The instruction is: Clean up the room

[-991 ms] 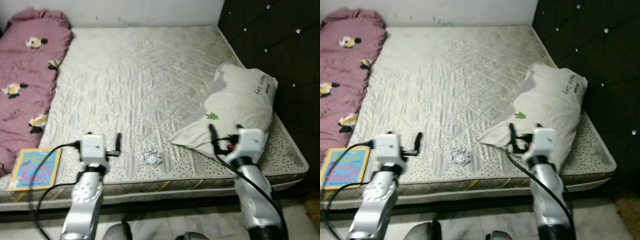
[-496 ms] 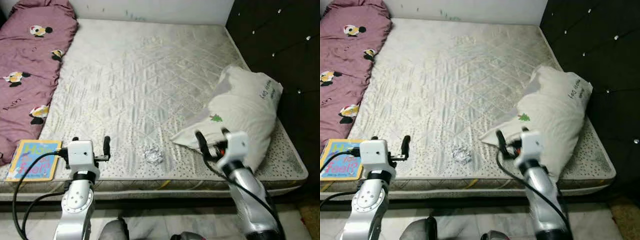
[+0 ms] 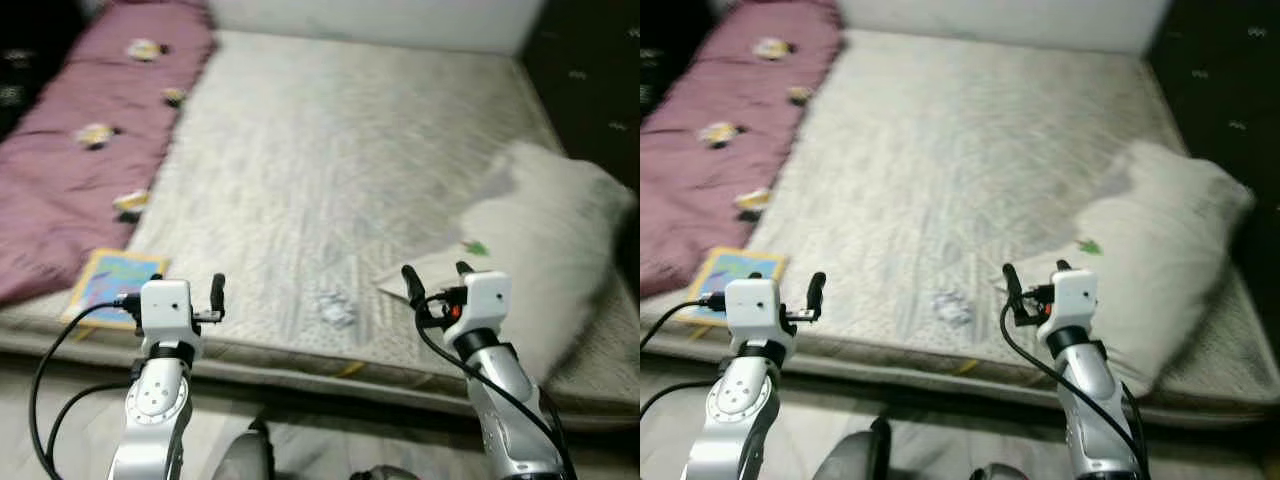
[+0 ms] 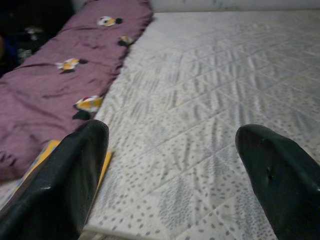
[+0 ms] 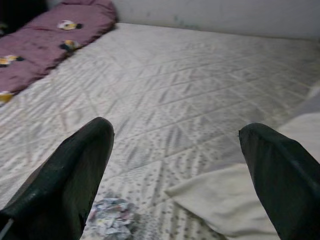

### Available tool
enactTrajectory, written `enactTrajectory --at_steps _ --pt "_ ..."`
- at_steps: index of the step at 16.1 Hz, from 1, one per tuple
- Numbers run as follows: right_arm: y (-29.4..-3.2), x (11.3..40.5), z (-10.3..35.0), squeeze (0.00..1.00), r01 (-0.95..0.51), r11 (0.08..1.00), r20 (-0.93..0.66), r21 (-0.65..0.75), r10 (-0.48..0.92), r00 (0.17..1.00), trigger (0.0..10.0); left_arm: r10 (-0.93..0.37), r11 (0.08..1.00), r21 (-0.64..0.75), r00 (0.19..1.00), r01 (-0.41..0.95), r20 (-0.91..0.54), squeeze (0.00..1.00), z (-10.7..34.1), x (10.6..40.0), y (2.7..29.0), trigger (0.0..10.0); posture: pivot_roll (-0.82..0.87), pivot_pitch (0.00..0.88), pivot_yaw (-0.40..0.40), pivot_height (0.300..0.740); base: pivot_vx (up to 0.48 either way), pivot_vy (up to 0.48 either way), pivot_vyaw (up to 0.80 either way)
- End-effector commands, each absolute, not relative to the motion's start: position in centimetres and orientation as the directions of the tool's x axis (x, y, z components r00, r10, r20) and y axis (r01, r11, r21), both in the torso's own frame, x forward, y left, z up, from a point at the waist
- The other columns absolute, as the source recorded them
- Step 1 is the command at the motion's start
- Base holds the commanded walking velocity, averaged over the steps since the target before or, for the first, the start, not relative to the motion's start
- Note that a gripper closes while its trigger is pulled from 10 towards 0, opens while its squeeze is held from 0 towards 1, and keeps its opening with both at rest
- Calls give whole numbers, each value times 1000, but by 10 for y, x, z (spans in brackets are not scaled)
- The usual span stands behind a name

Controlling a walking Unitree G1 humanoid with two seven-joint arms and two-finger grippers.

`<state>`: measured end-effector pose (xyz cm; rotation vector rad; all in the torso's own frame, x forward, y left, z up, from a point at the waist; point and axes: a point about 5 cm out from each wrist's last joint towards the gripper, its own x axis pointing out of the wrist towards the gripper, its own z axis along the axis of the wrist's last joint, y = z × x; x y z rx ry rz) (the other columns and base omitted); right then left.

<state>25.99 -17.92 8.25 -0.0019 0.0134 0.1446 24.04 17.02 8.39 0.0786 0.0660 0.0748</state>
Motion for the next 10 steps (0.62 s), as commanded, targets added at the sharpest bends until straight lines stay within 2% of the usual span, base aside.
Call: enactTrajectory --at_steps 1,3,4,10 --pt "-181 257 82 0 -126 992 -21 16 127 992 10000 59 995 79 996 -54 -69 0 85 239 169 10000 29 152 -23 740 0 0 0" --pt "-184 256 82 0 -102 994 -21 29 102 995 10000 51 996 74 996 -45 -78 0 84 239 169 10000 28 156 -17 740 0 0 0" --pt "-185 256 82 0 -85 996 -26 42 86 996 10000 45 997 67 996 -39 -81 0 84 239 169 10000 27 157 -17 740 0 349 0" --pt "-189 254 84 0 -54 998 -22 22 55 998 10000 25 998 52 996 -21 -91 0 85 240 165 10000 19 166 -11 740 0 480 0"
